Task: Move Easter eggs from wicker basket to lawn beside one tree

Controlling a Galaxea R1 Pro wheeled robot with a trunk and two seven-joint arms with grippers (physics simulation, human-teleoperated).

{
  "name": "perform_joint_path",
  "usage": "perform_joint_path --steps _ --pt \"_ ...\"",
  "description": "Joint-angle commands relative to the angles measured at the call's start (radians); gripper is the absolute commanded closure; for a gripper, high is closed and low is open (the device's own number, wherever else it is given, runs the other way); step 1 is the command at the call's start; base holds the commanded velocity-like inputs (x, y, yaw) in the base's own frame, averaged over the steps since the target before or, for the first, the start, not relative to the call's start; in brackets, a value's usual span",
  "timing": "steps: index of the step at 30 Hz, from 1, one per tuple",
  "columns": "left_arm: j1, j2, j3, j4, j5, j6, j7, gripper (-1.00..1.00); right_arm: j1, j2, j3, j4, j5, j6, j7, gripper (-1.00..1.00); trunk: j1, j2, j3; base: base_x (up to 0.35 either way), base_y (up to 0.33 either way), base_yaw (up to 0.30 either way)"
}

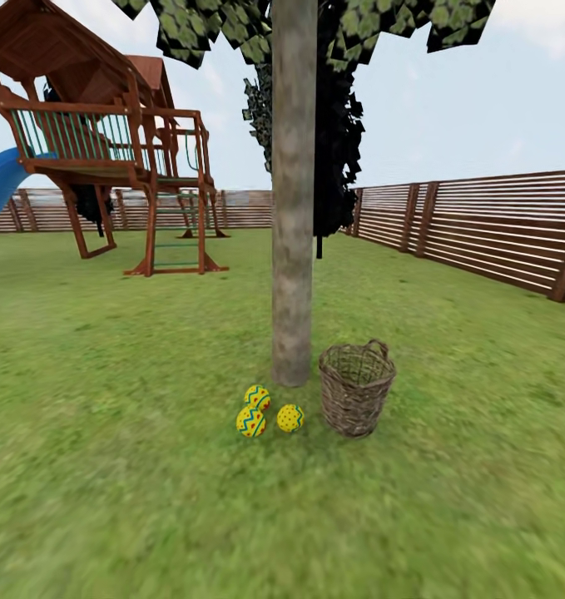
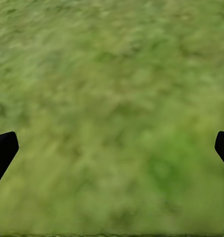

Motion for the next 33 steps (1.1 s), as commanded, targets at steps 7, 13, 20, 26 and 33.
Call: perform_joint_path --steps 7,13,20,26,33 --pt "-0.002 0.0 -0.008 -0.004 0.0 -0.004 0.011 -1.0 0.0 0.003 0.007 -0.001 -0.005 -0.002 -0.008 -1.0 -0.027 0.049 0.01 -0.083 0.0 0.0" --pt "-0.002 -0.001 -0.007 -0.004 0.002 -0.025 0.015 -1.0 0.0 0.012 0.012 0.005 0.0 -0.003 -0.007 -1.0 -0.05 0.091 0.026 -0.017 0.0 0.0" --pt "-0.002 -0.001 -0.007 -0.004 0.003 -0.031 0.019 -1.0 0.0 0.012 0.012 0.022 0.0 0.003 -0.008 -1.0 -0.077 0.14 0.048 -0.001 0.0 0.0" --pt "-0.002 -0.001 -0.006 -0.004 0.003 -0.028 0.018 -1.0 0.0 0.011 0.012 0.05 0.002 0.003 -0.007 -1.0 -0.1 0.182 0.067 0.0 0.0 0.0" --pt "-0.002 -0.002 -0.008 -0.004 0.001 -0.028 0.018 -1.0 0.0 0.011 0.013 0.238 0.001 -0.002 -0.007 -1.0 -0.127 0.231 0.089 0.0 0.0 0.0"
